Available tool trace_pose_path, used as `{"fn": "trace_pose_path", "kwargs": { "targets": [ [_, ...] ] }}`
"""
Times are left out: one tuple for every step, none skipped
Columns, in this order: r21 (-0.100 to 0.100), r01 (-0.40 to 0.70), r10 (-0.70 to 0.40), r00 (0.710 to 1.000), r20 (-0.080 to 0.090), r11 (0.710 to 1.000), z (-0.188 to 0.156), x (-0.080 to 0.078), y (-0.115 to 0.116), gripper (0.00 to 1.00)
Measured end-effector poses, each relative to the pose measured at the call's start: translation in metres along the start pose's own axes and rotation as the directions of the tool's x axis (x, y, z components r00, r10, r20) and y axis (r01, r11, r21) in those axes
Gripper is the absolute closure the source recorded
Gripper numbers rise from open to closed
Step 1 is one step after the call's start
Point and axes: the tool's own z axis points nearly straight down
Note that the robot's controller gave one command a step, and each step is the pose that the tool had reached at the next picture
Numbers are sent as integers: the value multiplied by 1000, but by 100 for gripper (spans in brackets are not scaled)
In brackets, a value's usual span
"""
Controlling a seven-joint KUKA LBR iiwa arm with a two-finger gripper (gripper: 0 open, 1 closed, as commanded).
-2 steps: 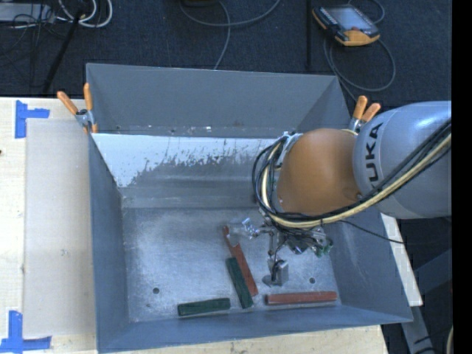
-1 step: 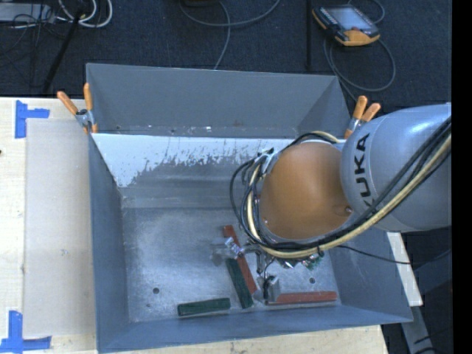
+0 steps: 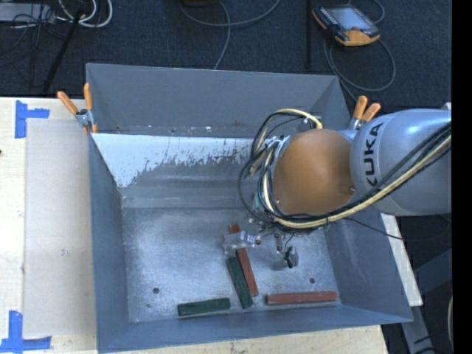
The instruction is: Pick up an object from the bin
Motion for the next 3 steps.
{"fn": "trace_pose_path", "kwargs": {
  "targets": [
    [1, -2, 2, 1000, 2, 1000, -2, -2, 0, 100],
    [4, 210, -210, 978, 3, 978, -85, -20, -6, 100],
    [9, 223, -223, 975, 3, 975, -169, -25, -9, 100]
  ]
}}
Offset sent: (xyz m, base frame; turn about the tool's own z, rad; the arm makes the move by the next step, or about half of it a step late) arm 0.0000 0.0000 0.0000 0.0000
